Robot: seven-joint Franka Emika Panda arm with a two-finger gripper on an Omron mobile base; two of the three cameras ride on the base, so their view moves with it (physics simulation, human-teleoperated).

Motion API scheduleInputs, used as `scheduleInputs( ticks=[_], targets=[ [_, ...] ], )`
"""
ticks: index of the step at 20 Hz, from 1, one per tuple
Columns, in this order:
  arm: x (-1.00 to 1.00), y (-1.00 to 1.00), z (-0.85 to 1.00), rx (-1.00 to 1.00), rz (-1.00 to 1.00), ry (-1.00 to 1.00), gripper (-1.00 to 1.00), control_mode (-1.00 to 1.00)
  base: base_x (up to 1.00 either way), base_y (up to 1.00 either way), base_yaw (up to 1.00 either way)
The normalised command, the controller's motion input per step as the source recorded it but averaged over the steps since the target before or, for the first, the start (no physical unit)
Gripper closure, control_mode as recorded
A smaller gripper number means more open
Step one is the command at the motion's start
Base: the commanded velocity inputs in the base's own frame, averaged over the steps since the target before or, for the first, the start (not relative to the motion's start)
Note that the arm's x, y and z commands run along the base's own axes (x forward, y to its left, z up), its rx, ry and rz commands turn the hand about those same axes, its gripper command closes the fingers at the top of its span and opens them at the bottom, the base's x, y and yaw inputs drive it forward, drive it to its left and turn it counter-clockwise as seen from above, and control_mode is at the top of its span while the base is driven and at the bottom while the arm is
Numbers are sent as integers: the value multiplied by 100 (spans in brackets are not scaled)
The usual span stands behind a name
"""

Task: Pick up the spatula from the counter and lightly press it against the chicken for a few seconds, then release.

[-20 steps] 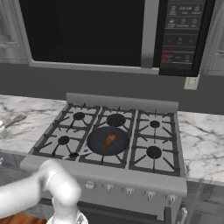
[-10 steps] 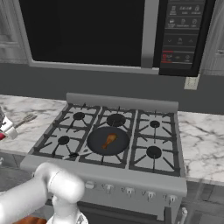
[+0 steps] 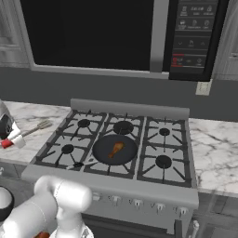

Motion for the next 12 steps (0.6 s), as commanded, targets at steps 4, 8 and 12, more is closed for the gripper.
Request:
scheduleInputs(
  ticks=[4, 8, 12],
  targets=[
    [0, -47, 28, 2, -24, 0, 100, -100, 0, 0, 0],
    [0, -49, 28, 3, -20, 0, 100, -100, 0, 0, 0],
    [0, -60, 18, 3, -9, 2, 100, -100, 0, 0, 0]
  ],
)
